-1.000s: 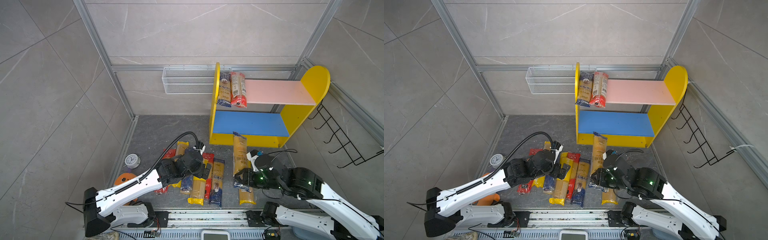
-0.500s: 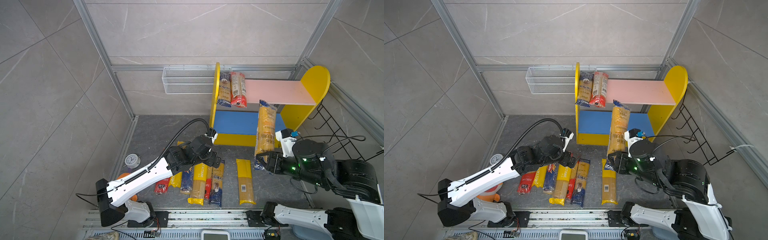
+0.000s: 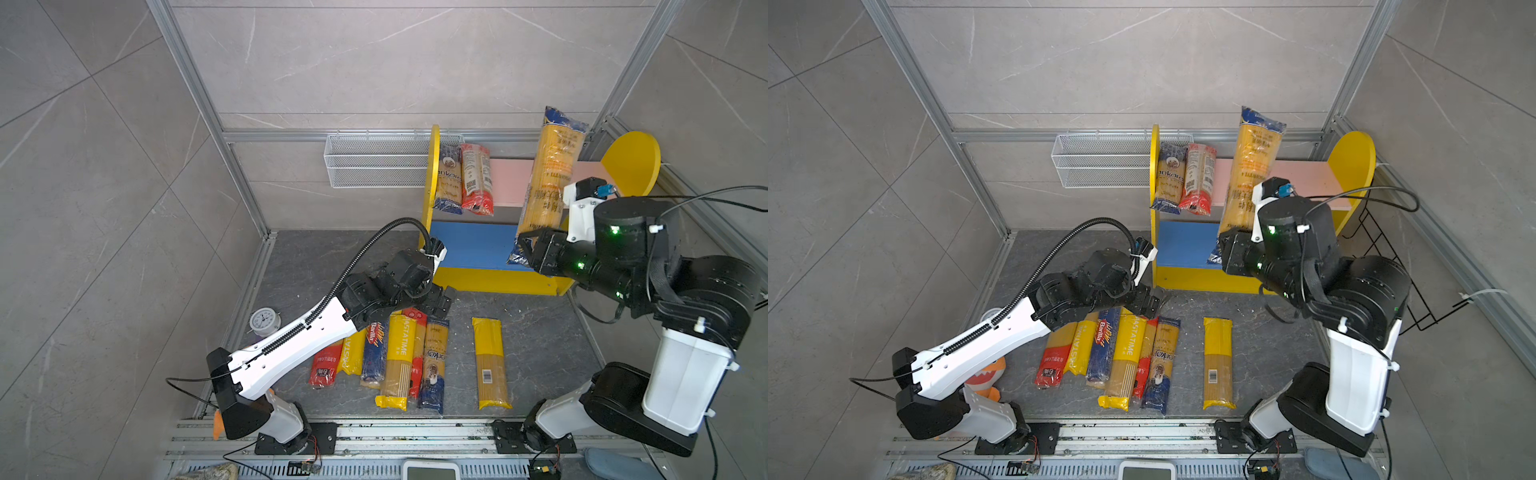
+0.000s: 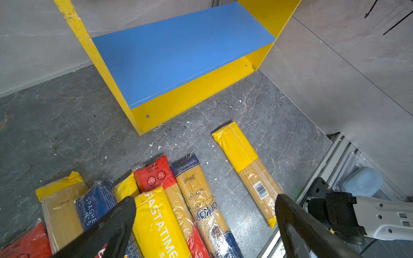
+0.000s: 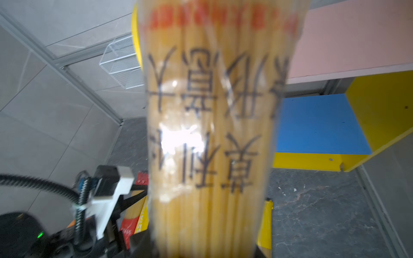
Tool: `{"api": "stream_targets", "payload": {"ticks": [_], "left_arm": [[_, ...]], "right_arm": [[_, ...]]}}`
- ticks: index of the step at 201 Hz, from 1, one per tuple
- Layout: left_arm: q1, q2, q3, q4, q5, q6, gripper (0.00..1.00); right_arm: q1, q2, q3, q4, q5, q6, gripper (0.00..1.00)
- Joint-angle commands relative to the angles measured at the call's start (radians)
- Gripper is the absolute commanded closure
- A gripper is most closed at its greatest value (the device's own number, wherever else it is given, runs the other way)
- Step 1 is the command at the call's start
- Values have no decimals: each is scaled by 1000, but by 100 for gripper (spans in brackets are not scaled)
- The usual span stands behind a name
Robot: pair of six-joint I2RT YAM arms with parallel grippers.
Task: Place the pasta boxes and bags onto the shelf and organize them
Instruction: 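Carry the blue-labelled pack up onto the pink upper shelf with the right gripper, then set the pack beside the red-and-white pack and open the right gripper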
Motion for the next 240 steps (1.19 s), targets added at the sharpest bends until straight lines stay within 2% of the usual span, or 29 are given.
{"api": "stream_targets", "payload": {"ticks": [1, 29, 65, 115, 181, 240], "left_arm": [[26, 7, 70, -8, 35, 49, 0], [58, 14, 101, -21, 51, 63, 0], [106, 14, 105, -24, 70, 73, 0], [174, 23, 138, -52, 86, 78, 0], [235, 82, 193, -70, 128, 75, 0], [263, 126, 241, -76, 151, 76, 0]], "right_arm": [[-101, 29, 3, 119, -154, -95, 100], [-247, 112, 99, 165, -321, -128, 100], [-355, 191, 113, 283, -416, -192, 100], [-533, 284, 148, 365, -613, -201, 100], [-559, 396, 175, 403, -659, -216, 100], [-595, 439, 177, 414, -690, -208, 100]]}}
